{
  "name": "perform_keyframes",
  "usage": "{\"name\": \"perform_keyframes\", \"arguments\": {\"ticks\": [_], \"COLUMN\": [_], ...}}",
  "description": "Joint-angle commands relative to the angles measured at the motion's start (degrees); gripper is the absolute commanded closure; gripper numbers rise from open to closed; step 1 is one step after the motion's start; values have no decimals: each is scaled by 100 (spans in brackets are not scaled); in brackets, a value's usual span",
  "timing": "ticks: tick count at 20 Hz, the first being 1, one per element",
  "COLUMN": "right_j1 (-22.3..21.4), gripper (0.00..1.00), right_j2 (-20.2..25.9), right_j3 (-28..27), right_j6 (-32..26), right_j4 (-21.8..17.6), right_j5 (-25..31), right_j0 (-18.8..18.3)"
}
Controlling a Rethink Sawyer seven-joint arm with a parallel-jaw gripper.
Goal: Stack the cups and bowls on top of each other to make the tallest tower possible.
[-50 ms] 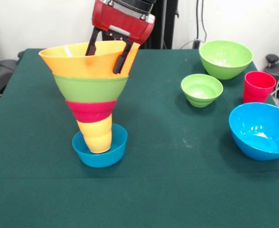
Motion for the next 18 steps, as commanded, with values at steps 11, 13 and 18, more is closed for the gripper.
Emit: {"name": "perform_keyframes", "arguments": {"ticks": [11,13,18], "right_j1": [329,326,325], "gripper": [0,0,0], "right_j2": [1135,1133,1137], "right_j3": [37,46,38], "right_j6": [117,135,127], "right_j4": [142,107,44], "right_j5": [-184,-203,-220], "right_j0": [-264,-265,-284]}}
